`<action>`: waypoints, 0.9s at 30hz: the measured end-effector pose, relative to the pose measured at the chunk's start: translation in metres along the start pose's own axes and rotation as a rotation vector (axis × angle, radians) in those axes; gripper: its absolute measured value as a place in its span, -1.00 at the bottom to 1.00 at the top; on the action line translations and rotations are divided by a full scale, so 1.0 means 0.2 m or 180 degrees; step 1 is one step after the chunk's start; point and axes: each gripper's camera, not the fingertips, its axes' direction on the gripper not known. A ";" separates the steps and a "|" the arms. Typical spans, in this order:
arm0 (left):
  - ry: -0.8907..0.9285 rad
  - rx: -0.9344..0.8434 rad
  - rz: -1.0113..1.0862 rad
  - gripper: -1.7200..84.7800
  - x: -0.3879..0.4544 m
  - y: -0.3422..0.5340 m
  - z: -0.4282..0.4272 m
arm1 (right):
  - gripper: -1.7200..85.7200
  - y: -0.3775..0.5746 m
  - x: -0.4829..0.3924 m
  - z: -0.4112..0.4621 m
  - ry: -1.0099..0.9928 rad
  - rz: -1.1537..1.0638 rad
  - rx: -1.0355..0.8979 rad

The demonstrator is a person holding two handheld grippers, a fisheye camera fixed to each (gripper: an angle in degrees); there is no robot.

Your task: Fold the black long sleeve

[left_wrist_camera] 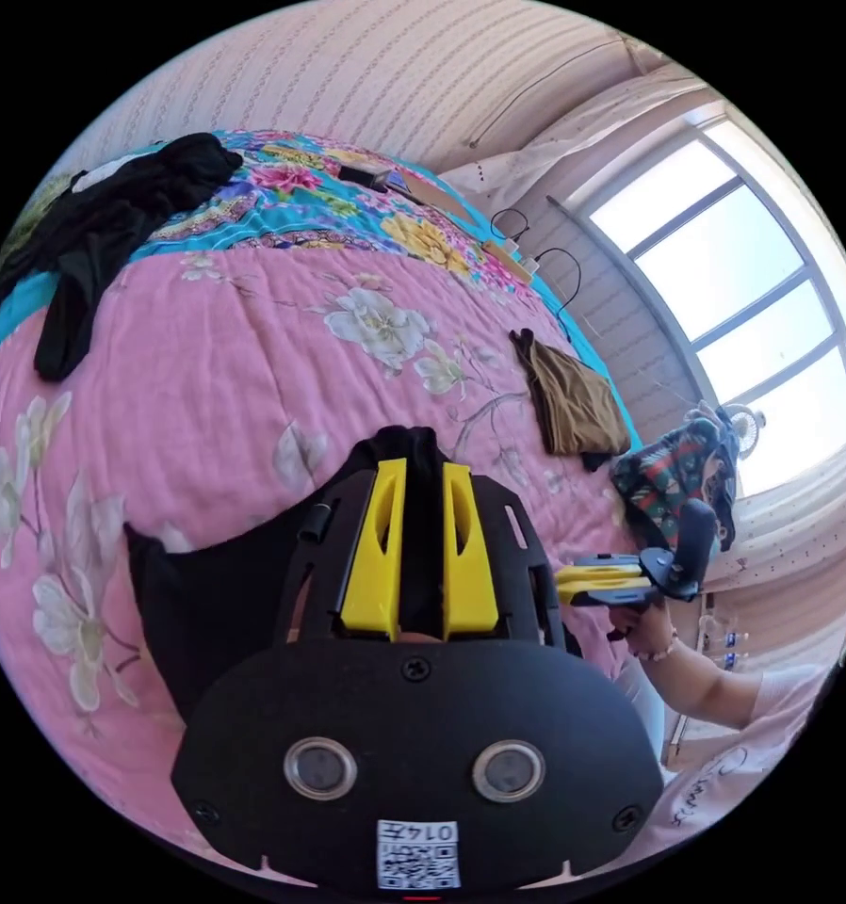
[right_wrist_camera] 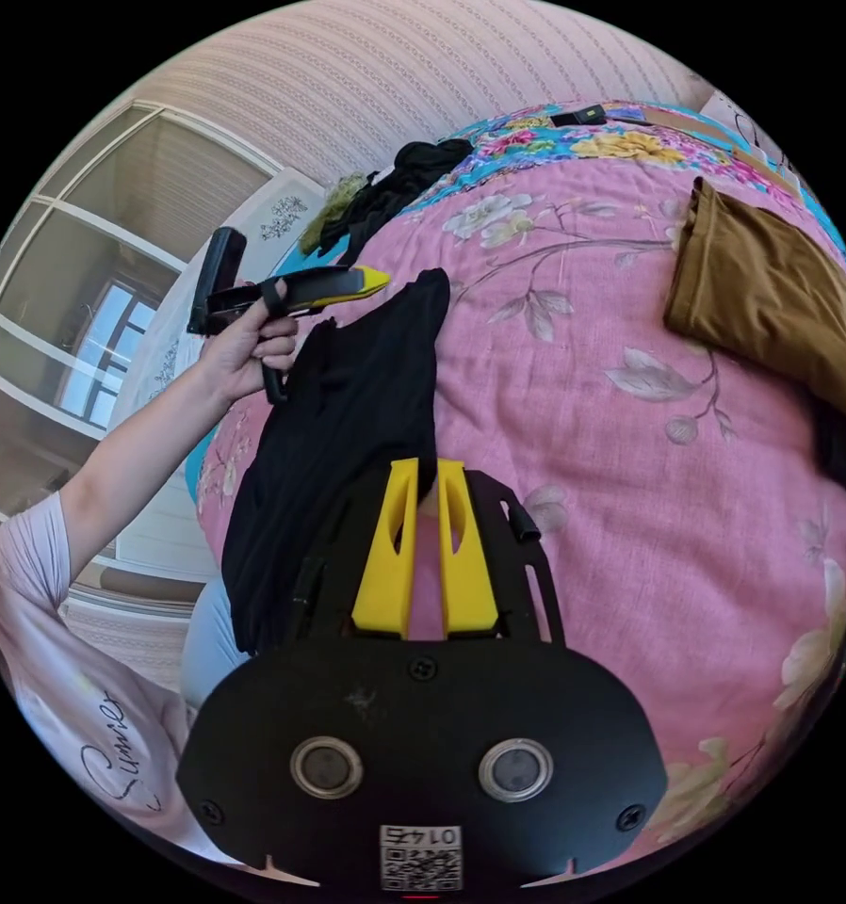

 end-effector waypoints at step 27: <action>-0.0402 0.0386 -0.0747 -0.96 -0.57 0.55 -0.56 | -0.96 -0.50 -0.08 0.11 0.0241 0.0235 0.0021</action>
